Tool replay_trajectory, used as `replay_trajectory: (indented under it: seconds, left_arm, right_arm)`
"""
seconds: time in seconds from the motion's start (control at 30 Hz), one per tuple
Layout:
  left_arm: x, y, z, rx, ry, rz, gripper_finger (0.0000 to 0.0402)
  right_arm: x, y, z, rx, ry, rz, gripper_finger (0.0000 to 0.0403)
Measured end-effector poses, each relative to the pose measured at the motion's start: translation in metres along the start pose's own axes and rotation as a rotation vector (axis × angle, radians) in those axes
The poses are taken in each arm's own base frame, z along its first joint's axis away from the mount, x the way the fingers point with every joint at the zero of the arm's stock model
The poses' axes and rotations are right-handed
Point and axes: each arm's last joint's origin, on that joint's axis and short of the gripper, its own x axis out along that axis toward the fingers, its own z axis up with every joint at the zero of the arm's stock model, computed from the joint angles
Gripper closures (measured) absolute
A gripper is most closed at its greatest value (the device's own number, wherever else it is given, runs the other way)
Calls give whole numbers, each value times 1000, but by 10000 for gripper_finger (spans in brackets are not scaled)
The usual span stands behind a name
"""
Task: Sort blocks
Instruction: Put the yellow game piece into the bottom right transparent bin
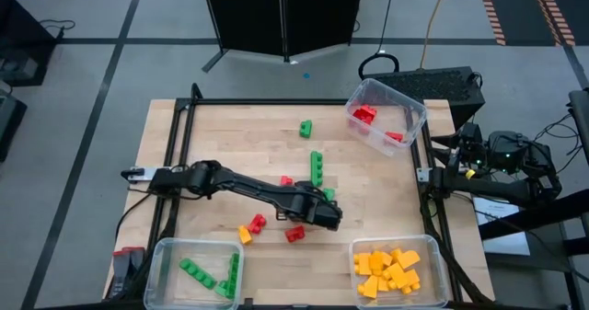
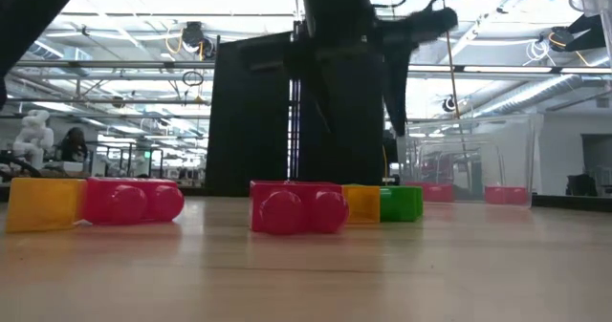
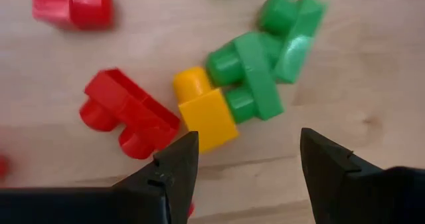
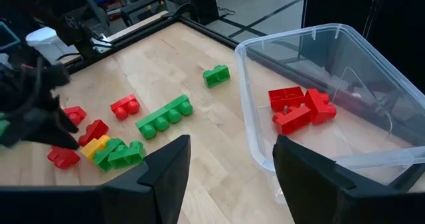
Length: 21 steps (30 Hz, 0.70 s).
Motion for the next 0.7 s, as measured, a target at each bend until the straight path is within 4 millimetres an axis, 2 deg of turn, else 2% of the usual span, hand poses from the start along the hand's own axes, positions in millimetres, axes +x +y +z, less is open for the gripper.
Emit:
replay_trajectory:
  seconds: [0.27, 0.7]
  left_arm:
    - [23, -2, -6, -31, 33, 31, 204]
    - [28, 2, -4, -78, 40, 90, 204]
  right_arm:
    - [0, 0, 0, 1, 0, 0, 195]
    - [0, -3, -6, -21, 61, -26, 195]
